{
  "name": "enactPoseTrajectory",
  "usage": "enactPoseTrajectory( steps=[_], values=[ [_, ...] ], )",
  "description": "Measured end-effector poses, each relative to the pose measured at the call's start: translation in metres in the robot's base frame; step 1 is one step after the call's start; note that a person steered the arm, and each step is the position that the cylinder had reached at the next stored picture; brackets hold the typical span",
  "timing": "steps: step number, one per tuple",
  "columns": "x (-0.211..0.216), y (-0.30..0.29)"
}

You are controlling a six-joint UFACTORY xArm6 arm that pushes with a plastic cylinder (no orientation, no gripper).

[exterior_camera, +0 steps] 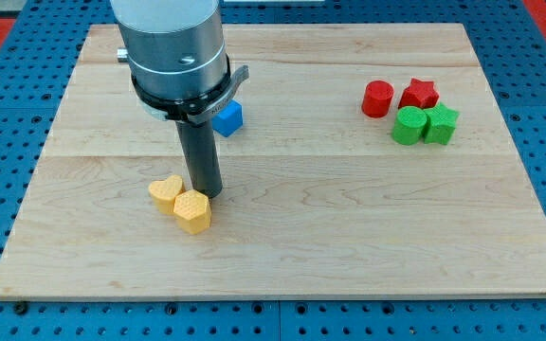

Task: Move the green star and green circle towards the bottom center

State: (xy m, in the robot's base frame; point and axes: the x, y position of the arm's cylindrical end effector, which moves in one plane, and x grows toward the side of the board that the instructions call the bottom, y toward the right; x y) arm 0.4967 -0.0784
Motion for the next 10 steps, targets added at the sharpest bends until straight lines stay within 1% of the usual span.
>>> enactPoseTrajectory(
  steps=[2,3,4,5,6,7,8,9,10],
  values=[
    [0.000,0.005],
    [-0.007,0.006],
    [-0.005,0.037],
    [-0.005,0.087],
    [-0.005,0.087],
    [0.022,0.136],
    [0.018,0.267],
    [-0.028,0.354],
    [-0.067,0.362]
  ],
)
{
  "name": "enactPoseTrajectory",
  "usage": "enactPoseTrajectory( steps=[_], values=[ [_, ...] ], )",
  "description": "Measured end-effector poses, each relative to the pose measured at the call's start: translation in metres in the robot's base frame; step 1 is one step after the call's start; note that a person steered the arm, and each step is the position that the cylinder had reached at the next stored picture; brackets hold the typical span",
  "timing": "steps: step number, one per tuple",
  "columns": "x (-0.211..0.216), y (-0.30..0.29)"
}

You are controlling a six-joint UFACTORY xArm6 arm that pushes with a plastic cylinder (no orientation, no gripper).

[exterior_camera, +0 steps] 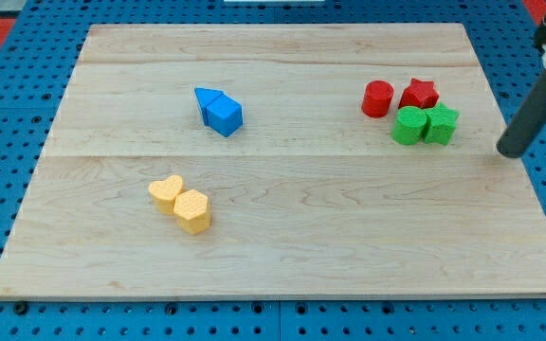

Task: Move the green star and green circle towards the bottom center

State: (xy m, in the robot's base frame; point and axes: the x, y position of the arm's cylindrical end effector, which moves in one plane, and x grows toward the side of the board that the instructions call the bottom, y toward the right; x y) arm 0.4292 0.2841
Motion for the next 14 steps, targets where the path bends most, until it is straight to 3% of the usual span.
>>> enactPoseTrajectory(
  steps=[1,4,6,7,9,11,14],
  values=[
    [-0.007,-0.040],
    [-0.034,-0.046],
    [-0.034,-0.202],
    [-0.032,-0.249],
    [-0.030,-0.249],
    [-0.034,-0.321],
    [0.030,-0.306]
  ],
)
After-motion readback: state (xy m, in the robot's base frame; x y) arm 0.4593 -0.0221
